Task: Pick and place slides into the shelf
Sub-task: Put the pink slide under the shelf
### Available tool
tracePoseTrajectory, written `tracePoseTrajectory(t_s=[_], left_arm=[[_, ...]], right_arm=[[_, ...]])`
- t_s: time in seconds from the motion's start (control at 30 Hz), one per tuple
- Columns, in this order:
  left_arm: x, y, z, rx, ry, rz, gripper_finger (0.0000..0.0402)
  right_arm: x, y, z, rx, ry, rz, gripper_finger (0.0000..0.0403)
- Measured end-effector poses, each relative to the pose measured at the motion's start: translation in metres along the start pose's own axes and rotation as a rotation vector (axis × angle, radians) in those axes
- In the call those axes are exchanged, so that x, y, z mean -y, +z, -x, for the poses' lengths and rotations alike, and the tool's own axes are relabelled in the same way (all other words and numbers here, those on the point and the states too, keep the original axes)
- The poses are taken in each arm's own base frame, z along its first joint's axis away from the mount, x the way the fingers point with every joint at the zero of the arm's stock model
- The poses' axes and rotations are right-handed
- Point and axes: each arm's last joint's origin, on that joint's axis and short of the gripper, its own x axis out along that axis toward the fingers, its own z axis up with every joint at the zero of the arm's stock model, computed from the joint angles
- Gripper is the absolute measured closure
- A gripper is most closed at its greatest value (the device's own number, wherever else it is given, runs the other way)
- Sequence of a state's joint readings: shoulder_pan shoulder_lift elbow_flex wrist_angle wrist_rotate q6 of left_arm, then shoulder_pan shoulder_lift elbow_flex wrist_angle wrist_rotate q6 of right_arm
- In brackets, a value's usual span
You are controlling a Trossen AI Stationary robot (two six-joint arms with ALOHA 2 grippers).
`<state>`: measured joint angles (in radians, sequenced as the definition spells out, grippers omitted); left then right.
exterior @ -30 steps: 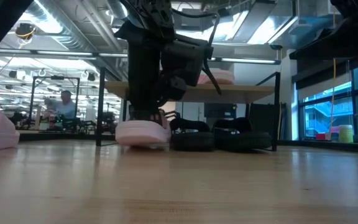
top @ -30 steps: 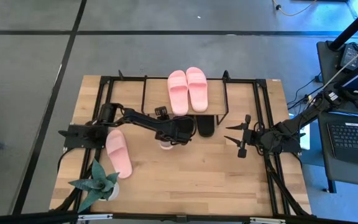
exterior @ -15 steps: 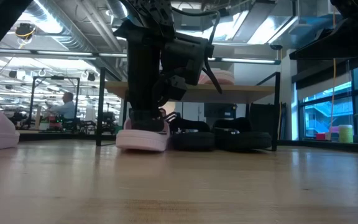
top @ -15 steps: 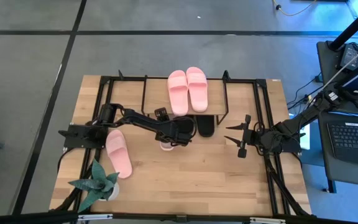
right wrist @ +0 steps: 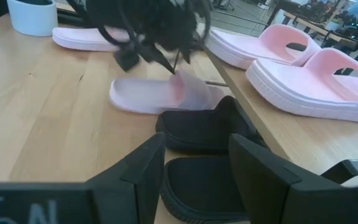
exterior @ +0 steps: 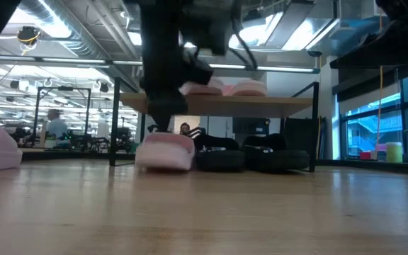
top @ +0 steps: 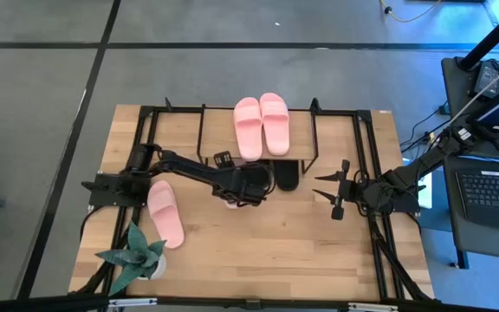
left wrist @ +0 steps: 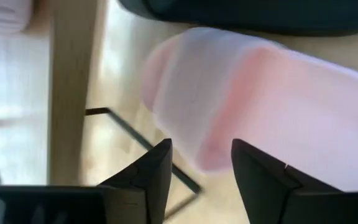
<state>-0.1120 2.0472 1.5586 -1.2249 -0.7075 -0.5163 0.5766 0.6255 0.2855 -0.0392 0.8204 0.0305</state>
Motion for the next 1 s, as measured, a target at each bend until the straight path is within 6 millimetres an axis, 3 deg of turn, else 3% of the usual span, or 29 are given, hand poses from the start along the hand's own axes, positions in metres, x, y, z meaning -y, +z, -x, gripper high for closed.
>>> tracePoseTrajectory(t_s=[0.3,0.5,0.73,0.83,1.0], left_arm=[[-0.01,-0.011,0.031,0.025,-0.073,0.017,0.0243],[0.003,-0.022,0.058,-0.028,-0.387,-0.006,0.0243],[0.028,-0.016,0.083,0.067,-0.85,-0.148,0.0243],[0.037,-0.012,0.082,0.143,-0.967,-0.191,0.0243],[0.044,-0.019,0.051,0.089,-1.024,-0.185,0.0243]], right_arm=[[0.0,0.0,0.0,-0.001,0.0,-0.018,0.0221],[0.0,0.0,0.0,-0.001,0.0,-0.017,0.0221],[0.0,0.0,0.0,-0.002,0.001,-0.016,0.0221],[0.0,0.0,0.0,-0.003,0.001,-0.018,0.0221],[0.0,-0.001,0.0,-0.007,0.003,-0.036,0.0221]])
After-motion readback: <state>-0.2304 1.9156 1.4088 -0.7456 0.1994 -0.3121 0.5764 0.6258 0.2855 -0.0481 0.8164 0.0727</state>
